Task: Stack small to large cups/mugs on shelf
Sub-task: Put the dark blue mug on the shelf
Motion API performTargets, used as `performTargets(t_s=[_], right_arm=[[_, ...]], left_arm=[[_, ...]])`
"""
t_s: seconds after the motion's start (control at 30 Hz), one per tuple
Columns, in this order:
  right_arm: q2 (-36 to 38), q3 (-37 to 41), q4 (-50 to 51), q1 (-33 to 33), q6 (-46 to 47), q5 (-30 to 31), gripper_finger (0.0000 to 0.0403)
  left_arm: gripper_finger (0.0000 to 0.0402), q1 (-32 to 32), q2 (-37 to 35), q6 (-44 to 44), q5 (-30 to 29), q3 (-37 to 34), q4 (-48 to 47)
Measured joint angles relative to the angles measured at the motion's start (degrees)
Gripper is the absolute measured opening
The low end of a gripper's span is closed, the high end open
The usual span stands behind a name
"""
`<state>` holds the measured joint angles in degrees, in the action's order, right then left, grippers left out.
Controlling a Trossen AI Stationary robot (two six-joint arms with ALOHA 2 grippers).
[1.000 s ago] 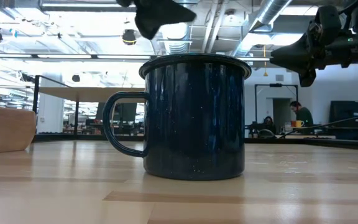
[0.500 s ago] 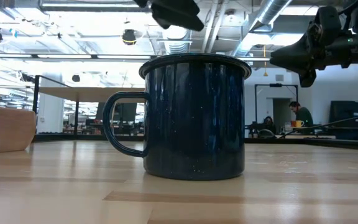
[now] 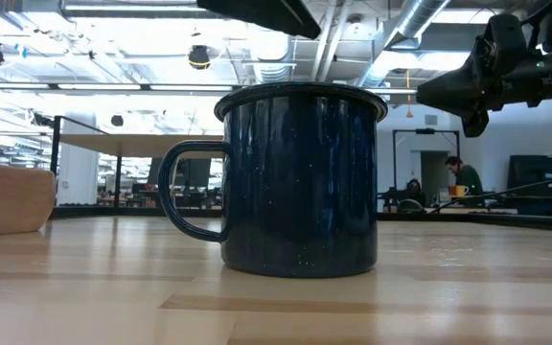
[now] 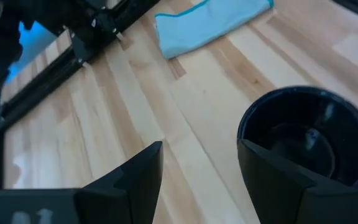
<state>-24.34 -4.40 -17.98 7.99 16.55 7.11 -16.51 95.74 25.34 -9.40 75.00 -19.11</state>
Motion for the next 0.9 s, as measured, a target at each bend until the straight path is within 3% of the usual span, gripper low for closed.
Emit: performTargets(t_s=[0.13,0.33,0.9], right_arm=[[0.0,0.0,0.0,0.0,0.0,0.0,0.0118],[0.0,0.0,0.0,0.0,1.4,0.0,0.0118],[0.0,0.0,0.0,0.0,7.5,0.0,0.0118]], left_arm=[[0.0201,0.0,0.0,3.9,1.7,0.0,-0.1],[0.0201,0.4,0.0,3.0,5.8,0.0,-3.1],[0.0201,0.0,0.0,-0.7,4.6,-0.1,-2.0]])
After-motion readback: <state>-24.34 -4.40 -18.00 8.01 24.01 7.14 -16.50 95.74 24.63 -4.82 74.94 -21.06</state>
